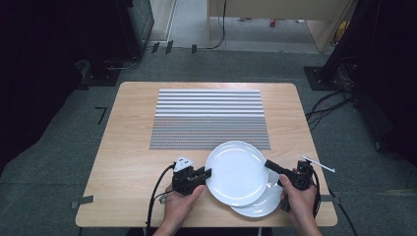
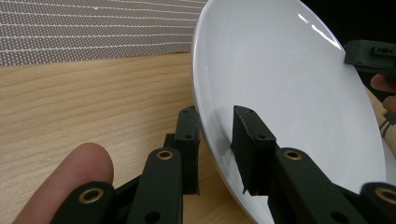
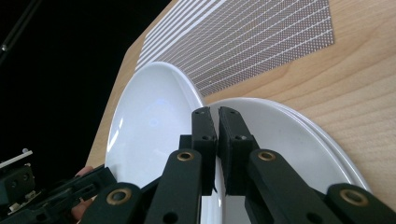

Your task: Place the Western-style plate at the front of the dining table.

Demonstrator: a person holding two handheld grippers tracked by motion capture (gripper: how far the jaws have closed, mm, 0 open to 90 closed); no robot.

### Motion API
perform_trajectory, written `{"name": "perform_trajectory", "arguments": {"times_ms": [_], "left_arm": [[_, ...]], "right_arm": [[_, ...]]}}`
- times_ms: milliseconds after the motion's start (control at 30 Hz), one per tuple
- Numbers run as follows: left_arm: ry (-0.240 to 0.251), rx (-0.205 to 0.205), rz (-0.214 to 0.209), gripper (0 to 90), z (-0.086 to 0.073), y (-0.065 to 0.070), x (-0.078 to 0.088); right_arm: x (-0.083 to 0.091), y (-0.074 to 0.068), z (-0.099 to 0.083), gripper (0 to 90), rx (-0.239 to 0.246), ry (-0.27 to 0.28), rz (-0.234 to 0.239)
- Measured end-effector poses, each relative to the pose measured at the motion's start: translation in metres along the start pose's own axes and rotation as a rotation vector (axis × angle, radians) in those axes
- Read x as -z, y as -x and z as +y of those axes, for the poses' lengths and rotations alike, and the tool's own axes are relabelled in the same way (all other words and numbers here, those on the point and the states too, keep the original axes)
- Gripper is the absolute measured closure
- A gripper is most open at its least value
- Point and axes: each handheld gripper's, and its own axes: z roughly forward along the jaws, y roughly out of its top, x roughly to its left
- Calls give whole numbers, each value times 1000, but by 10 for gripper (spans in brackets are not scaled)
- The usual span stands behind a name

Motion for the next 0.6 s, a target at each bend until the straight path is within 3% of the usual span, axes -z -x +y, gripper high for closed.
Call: {"name": "perform_trajectory", "arguments": {"times_ms": [600], "left_arm": [[28, 49, 3, 760, 10, -15, 12]], "right_arm": [[-18, -15, 8, 857, 23, -9, 1]]}}
